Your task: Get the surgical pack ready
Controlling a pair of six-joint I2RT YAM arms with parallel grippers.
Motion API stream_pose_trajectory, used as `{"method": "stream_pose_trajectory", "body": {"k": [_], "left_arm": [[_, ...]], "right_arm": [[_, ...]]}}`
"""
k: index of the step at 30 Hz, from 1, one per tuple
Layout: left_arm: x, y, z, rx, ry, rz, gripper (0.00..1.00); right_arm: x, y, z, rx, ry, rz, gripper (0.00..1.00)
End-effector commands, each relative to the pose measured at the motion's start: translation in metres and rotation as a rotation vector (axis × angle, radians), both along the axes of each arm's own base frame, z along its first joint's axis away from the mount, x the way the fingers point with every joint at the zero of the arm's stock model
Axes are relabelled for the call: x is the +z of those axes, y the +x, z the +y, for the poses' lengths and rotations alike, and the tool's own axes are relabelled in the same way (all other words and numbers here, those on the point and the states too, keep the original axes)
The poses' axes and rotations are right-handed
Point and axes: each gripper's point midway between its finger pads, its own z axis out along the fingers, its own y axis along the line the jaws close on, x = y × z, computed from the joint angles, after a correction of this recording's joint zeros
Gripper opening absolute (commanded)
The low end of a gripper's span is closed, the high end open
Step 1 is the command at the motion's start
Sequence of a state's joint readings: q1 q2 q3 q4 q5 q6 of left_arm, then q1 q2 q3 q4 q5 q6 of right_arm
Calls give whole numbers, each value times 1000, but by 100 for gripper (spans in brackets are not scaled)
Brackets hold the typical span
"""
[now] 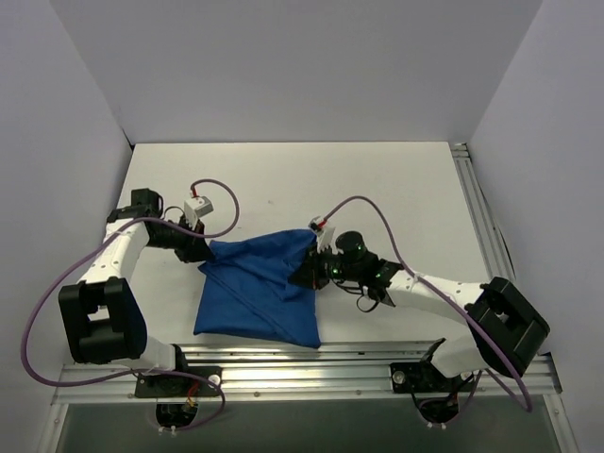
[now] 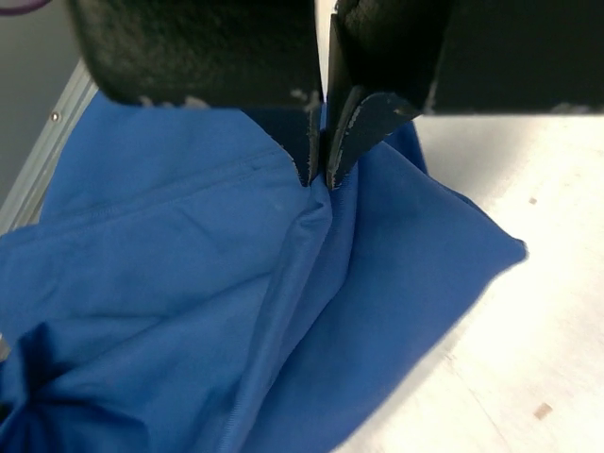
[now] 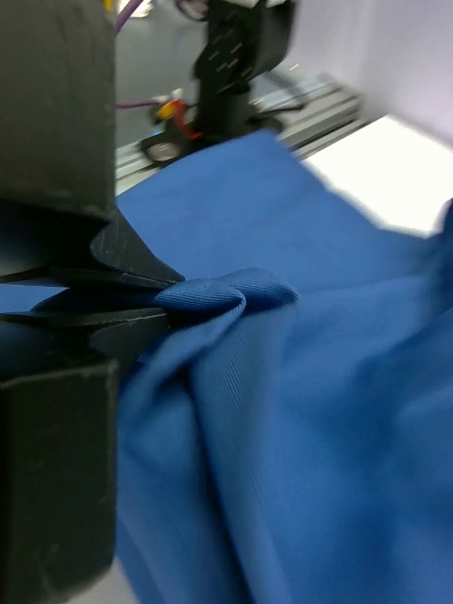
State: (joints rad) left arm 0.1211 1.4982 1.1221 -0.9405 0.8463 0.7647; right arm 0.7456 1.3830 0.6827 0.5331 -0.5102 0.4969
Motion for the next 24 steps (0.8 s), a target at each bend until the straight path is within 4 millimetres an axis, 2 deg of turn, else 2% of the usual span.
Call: {"method": "stream_pose_trajectory", "body": {"k": [1, 3, 4, 5, 8, 9, 12, 15, 17, 18, 21, 24], "left_arm": [[-7, -20, 6, -54, 49, -28, 8], [-20, -32, 8, -78, 72, -4, 14], [-24, -38, 10, -85, 83, 19, 18], [-27, -43, 11, -94, 88, 31, 28], [-26, -53, 11, -112, 97, 60, 45], [-23, -54, 12, -109, 100, 64, 55], [-15, -63, 19, -73, 157, 68, 66], [-23, -73, 34, -24, 257, 78, 76], [-32, -77, 41, -14, 300, 85, 79], [-43, -81, 45, -7, 330, 105, 80], [-63, -88, 47, -17, 373, 167, 81], [-77, -82, 48, -14, 421, 178, 81]], "right_arm": [[-18, -26, 0, -20, 6, 43, 0], [-37, -46, 2, 4, -28, 70, 0], [-45, -48, 1, -10, -47, 76, 0], [-54, -54, 2, -1, -68, 87, 0], [-74, -56, -7, -32, -111, 122, 0], [-83, -56, -9, -43, -135, 137, 0], [-103, -57, -13, -61, -196, 175, 0], [-115, -59, -16, -77, -238, 177, 0], [-118, -59, -18, -86, -253, 173, 0], [-121, -59, -19, -91, -262, 173, 0], [-125, -56, -22, -102, -290, 166, 0], [-129, -52, -21, -121, -310, 172, 0]]}}
